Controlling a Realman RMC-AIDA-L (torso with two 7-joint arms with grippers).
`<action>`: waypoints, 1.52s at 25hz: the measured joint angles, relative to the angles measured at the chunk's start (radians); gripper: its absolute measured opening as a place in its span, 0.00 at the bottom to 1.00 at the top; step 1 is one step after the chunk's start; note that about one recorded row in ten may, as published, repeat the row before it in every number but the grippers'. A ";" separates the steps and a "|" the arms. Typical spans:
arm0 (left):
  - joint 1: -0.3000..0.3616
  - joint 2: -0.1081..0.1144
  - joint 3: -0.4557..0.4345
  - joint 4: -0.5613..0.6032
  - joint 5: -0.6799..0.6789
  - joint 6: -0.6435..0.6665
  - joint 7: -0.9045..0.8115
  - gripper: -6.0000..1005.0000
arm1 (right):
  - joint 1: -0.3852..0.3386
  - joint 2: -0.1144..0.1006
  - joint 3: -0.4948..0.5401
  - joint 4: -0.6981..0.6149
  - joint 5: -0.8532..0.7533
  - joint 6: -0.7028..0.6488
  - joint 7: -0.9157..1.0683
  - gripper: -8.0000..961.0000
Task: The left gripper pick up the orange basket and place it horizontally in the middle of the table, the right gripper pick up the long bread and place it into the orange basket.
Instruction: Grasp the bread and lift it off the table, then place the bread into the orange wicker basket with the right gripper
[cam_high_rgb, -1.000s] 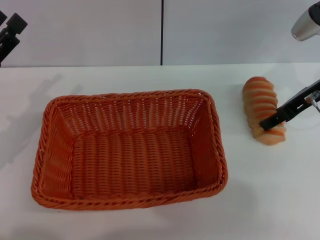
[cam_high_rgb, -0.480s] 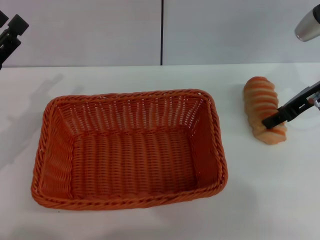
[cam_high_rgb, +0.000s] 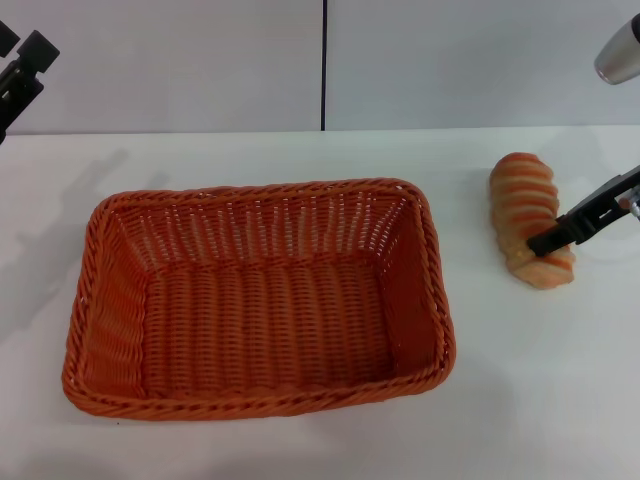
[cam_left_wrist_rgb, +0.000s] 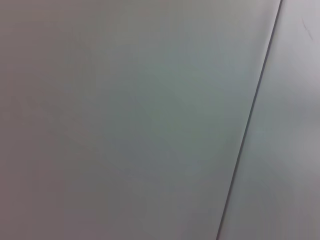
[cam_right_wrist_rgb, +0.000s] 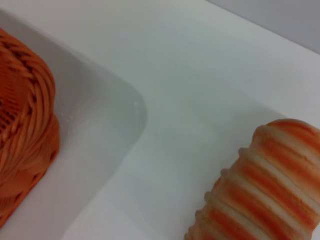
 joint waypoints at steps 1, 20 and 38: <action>0.000 0.000 0.000 0.000 0.000 0.000 0.000 0.79 | 0.000 0.000 0.000 0.000 0.000 0.000 0.000 0.43; 0.003 -0.001 0.000 0.000 0.000 0.006 0.000 0.79 | -0.072 -0.009 0.003 -0.103 0.135 -0.034 -0.003 0.30; 0.006 0.000 -0.001 0.000 0.000 0.017 -0.001 0.79 | -0.294 0.029 0.044 -0.424 0.963 -0.300 -0.211 0.24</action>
